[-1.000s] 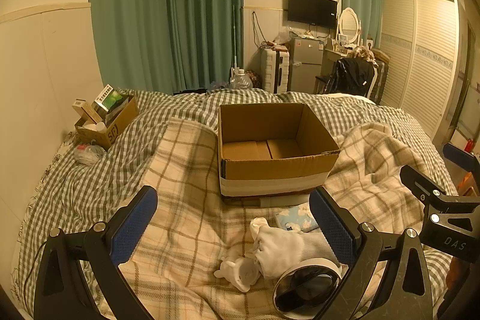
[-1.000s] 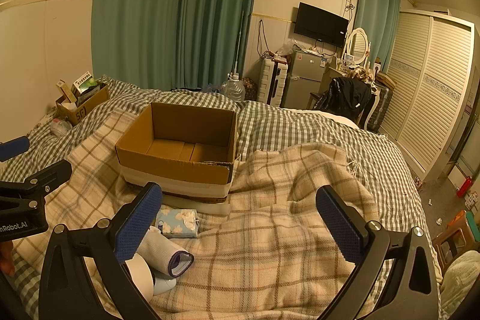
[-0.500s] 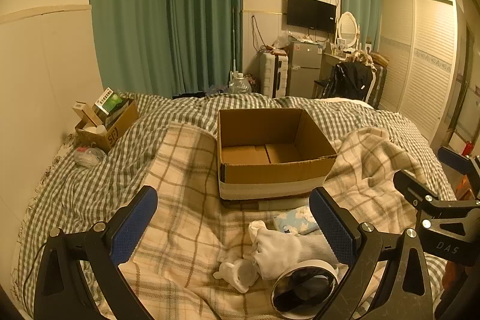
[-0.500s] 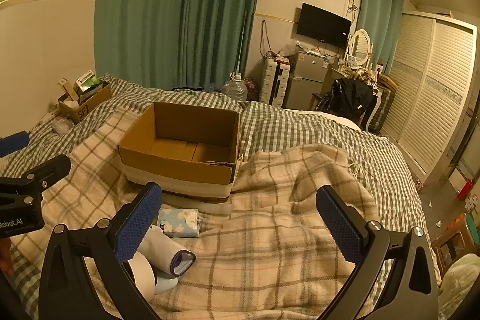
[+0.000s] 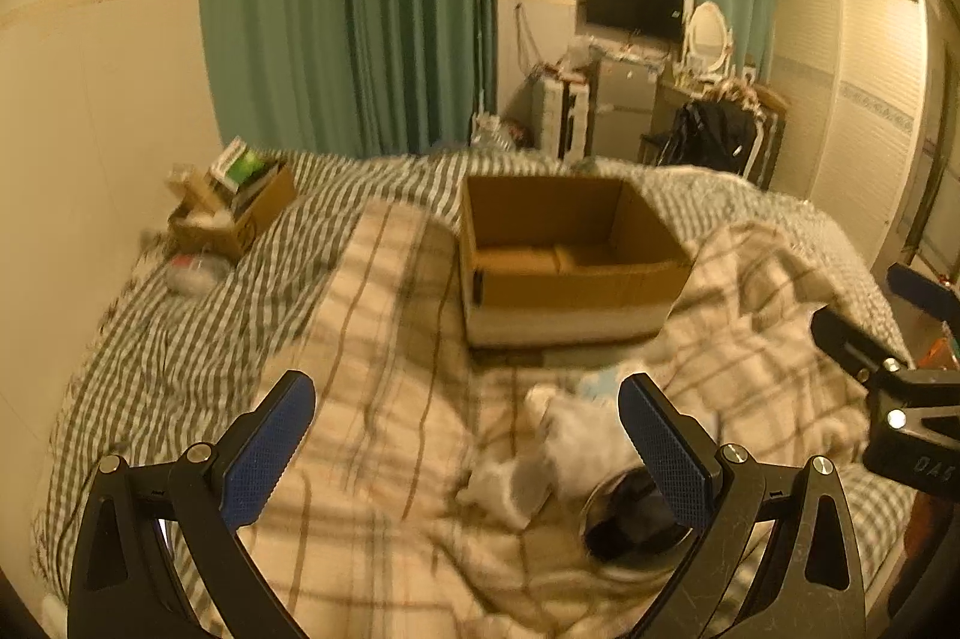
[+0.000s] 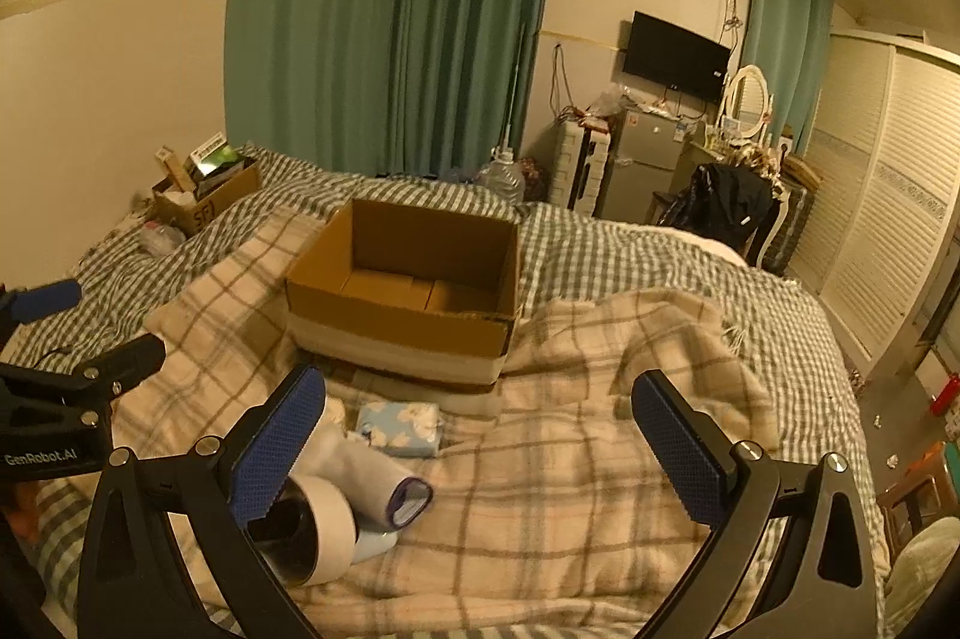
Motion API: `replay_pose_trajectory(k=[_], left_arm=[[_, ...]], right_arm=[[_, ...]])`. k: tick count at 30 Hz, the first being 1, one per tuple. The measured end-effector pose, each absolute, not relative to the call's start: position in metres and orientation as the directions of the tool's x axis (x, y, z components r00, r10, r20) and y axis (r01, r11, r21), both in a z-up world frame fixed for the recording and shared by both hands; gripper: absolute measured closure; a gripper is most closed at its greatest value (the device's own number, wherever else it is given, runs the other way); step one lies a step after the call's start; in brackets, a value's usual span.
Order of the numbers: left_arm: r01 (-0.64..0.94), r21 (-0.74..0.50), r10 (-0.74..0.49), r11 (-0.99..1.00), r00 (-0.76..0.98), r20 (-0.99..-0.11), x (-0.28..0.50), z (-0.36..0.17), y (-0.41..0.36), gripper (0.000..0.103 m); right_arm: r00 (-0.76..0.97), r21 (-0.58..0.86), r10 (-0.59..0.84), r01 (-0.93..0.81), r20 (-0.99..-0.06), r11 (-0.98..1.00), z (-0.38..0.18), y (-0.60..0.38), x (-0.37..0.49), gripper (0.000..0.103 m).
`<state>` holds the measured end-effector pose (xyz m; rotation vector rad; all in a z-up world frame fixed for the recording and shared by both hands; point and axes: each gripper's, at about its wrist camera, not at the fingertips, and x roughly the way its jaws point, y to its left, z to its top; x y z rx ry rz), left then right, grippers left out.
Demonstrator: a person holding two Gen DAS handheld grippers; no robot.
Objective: Organize objects
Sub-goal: 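Grasp the white tape roll with the right gripper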
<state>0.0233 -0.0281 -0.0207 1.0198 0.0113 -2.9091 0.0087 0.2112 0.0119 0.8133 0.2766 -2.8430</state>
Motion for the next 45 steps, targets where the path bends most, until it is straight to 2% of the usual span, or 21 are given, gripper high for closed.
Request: replay_pose_trajectory(k=[7,10,16,19,21,25,35,37,40,45], left_arm=[[0.073,0.033,-0.076,-0.997,-0.712,-0.699,0.026,-0.063,-0.035,0.000],[0.082,0.039,-0.085,-0.996,-0.689,-0.720,0.025,-0.075,-0.039,0.000],[0.099,0.034,-0.092,-0.994,-0.675,-0.732,0.021,-0.081,-0.047,0.000],[0.099,0.032,-0.090,-0.995,-0.671,-0.736,0.019,-0.084,-0.048,0.000],[0.098,0.035,-0.092,-0.995,-0.672,-0.735,0.020,-0.084,-0.048,0.000],[0.098,0.034,-0.091,-0.995,-0.675,-0.733,0.021,-0.084,-0.048,0.000],[0.082,0.049,-0.091,-0.995,-0.671,-0.736,0.023,-0.083,-0.041,0.000],[0.079,0.050,-0.090,-0.996,-0.669,-0.738,0.022,-0.083,-0.040,0.000],[0.081,0.047,-0.089,-0.996,-0.665,-0.741,0.021,-0.084,-0.041,0.000],[0.077,0.044,-0.084,-0.996,-0.661,-0.746,0.021,-0.086,-0.040,0.000]], right_arm=[[-0.727,-0.126,-0.158,0.319,-0.668,-0.939,-0.039,0.185,0.011,0.009],[-0.669,-0.127,-0.160,0.360,-0.726,-0.924,-0.062,0.177,0.008,0.020],[-0.543,-0.010,-0.226,0.396,-0.809,-0.918,-0.092,0.177,0.002,0.030],[-0.484,0.041,-0.262,0.421,-0.835,-0.906,-0.103,0.175,0.001,0.042],[-0.450,0.091,-0.306,0.439,-0.839,-0.894,-0.104,0.173,0.001,0.059],[-0.450,0.081,-0.306,0.453,-0.839,-0.888,-0.100,0.169,0.006,0.071],[-0.466,0.077,-0.297,0.434,-0.833,-0.898,-0.089,0.174,0.005,0.071],[-0.457,0.097,-0.307,0.426,-0.835,-0.899,-0.089,0.178,0.004,0.068],[-0.456,0.135,-0.340,0.425,-0.822,-0.895,-0.081,0.182,0.005,0.054],[-0.475,0.122,-0.329,0.416,-0.816,-0.901,-0.071,0.186,0.007,0.053]])
